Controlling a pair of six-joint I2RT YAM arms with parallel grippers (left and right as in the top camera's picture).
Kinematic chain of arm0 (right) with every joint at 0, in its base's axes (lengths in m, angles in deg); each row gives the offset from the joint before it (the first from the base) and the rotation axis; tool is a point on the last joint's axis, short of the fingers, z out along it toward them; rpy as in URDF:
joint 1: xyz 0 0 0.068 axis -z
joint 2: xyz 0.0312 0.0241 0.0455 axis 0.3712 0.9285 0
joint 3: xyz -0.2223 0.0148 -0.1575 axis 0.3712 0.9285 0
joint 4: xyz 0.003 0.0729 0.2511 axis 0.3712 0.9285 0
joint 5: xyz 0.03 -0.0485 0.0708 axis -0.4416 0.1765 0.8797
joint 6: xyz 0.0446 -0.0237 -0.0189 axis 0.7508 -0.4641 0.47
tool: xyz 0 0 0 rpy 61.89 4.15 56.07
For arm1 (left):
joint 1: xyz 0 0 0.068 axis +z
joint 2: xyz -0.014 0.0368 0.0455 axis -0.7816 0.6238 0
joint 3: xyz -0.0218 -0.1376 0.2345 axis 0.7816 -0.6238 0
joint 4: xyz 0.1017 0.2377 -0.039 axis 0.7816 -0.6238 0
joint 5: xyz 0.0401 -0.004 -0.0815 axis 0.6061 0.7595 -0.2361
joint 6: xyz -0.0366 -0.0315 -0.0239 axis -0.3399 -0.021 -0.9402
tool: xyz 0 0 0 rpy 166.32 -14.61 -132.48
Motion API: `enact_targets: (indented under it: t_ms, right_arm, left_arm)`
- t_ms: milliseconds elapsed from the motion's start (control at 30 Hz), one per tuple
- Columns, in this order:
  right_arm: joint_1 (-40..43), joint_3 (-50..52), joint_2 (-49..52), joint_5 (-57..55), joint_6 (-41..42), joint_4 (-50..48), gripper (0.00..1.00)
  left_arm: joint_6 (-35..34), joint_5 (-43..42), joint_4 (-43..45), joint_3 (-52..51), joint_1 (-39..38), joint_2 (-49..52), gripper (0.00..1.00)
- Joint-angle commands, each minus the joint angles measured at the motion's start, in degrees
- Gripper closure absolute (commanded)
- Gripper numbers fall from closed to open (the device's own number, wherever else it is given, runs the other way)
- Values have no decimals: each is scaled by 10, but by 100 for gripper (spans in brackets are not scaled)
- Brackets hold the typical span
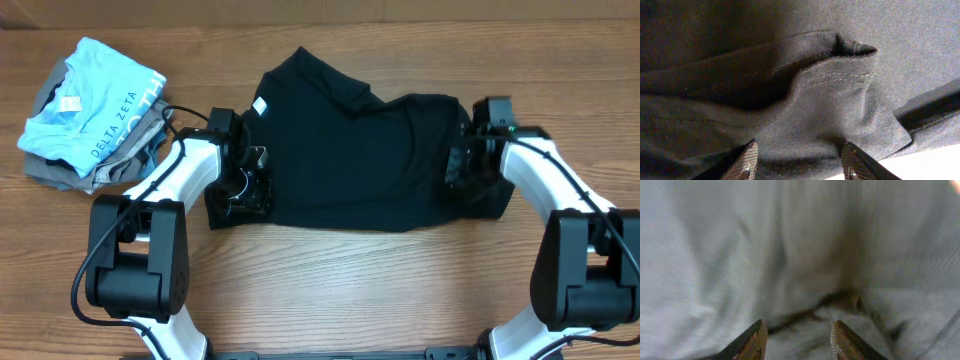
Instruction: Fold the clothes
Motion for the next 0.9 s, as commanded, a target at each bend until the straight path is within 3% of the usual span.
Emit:
enact_targets:
  t_ms: [0, 500, 767, 867]
  right_arm:
    - [0, -33, -18, -11, -15, 0, 54]
    - [0, 4, 42, -55, -15, -62, 55]
    - [0, 31, 43, -55, -15, -92, 68]
    - [0, 27, 41, -55, -15, -87, 88]
  left_arm:
    - [5, 7, 2, -8, 0, 28, 41]
    - [5, 7, 6, -8, 0, 28, 41]
    - [5, 7, 6, -8, 0, 28, 41]
    - [5, 7, 6, -8, 0, 28, 41]
